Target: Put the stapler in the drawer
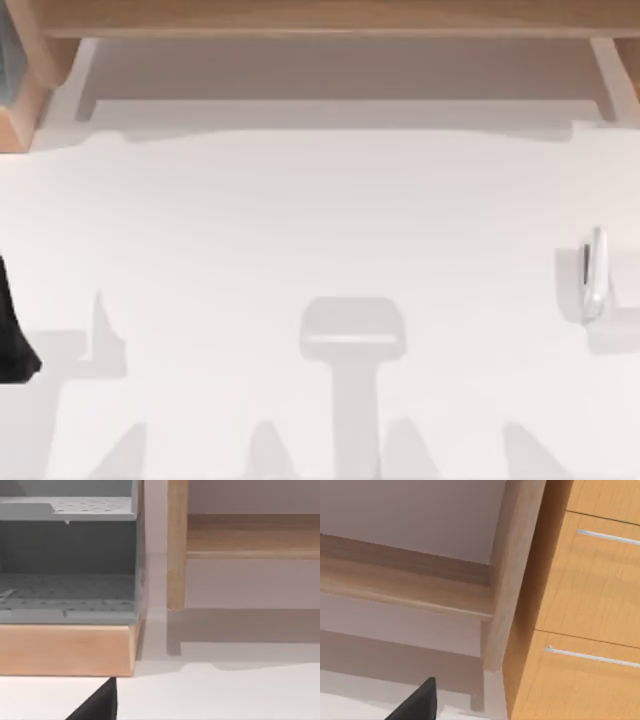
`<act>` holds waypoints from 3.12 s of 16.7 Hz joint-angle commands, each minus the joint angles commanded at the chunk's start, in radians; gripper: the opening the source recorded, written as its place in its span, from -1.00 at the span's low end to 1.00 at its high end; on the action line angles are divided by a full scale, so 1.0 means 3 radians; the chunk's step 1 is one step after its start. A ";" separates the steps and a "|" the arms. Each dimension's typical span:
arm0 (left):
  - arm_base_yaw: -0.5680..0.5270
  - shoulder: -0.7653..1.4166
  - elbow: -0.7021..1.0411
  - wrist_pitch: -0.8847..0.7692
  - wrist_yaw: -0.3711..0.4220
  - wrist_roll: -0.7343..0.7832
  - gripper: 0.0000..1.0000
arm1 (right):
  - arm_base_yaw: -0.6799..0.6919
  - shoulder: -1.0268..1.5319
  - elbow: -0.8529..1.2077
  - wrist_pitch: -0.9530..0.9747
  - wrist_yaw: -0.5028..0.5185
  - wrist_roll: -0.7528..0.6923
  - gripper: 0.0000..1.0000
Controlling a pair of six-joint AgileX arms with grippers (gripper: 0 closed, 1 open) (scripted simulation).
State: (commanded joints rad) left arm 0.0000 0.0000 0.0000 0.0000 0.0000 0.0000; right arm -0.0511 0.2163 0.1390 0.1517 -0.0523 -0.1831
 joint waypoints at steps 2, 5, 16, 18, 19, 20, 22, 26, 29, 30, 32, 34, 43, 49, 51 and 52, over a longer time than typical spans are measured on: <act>0.0000 0.0000 0.0000 0.0000 0.0000 0.0000 1.00 | -0.0113 0.0517 0.0276 0.0302 -0.0104 -0.0383 1.00; 0.0000 0.0000 0.0000 0.0000 0.0000 0.0000 1.00 | -0.0317 0.1530 0.0736 0.0810 -0.0283 -0.1054 1.00; 0.0000 0.0000 0.0000 0.0000 0.0000 0.0000 1.00 | -0.1072 0.5633 0.2428 0.2678 -0.0967 -0.3603 1.00; 0.0000 0.0000 0.0000 0.0000 0.0000 0.0000 1.00 | -0.1175 0.6120 0.2689 0.2963 -0.1062 -0.3953 1.00; 0.0000 0.0000 0.0000 0.0000 0.0000 0.0000 1.00 | -0.1220 0.6321 0.2806 0.3091 -0.1103 -0.4105 1.00; 0.0000 0.0000 0.0000 0.0000 0.0000 0.0000 1.00 | -0.1260 0.6495 0.2913 0.3207 -0.1140 -0.4239 1.00; 0.0000 0.0000 0.0000 0.0000 0.0000 0.0000 1.00 | -0.1320 0.6765 0.3082 0.3391 -0.1197 -0.4444 1.00; 0.0000 0.0000 0.0000 0.0000 0.0000 0.0000 1.00 | -0.1361 0.6950 0.3201 0.3520 -0.1235 -0.4582 1.00; 0.0000 0.0000 0.0000 0.0000 0.0000 0.0000 1.00 | -0.1344 0.6942 0.3188 0.3511 -0.1230 -0.4577 1.00; 0.0000 0.0000 0.0000 0.0000 0.0000 0.0000 1.00 | -0.1343 0.6946 0.3200 0.3507 -0.1227 -0.4578 1.00; 0.0000 0.0000 0.0000 0.0000 0.0000 0.0000 1.00 | -0.1331 0.6988 0.3299 0.3460 -0.1205 -0.4582 1.00; 0.0000 0.0000 0.0000 0.0000 0.0000 0.0000 1.00 | -0.1307 0.7054 0.3439 0.3386 -0.1180 -0.4583 1.00; 0.0000 0.0000 0.0000 0.0000 0.0000 0.0000 1.00 | -0.1282 0.7124 0.3584 0.3309 -0.1154 -0.4584 0.55; 0.0000 0.0000 0.0000 0.0000 0.0000 0.0000 1.00 | -0.1282 0.7124 0.3584 0.3309 -0.1154 -0.4584 -0.36; 0.0000 0.0000 0.0000 0.0000 0.0000 0.0000 1.00 | -0.1282 0.7124 0.3584 0.3309 -0.1154 -0.4584 -0.66; 0.0000 0.0000 0.0000 0.0000 0.0000 0.0000 1.00 | -0.1282 0.7124 0.3584 0.3309 -0.1154 -0.4584 -0.81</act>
State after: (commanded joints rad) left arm 0.0000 0.0000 0.0000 0.0000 0.0000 0.0000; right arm -0.4356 2.3534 1.2141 1.1443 -0.3985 -1.5584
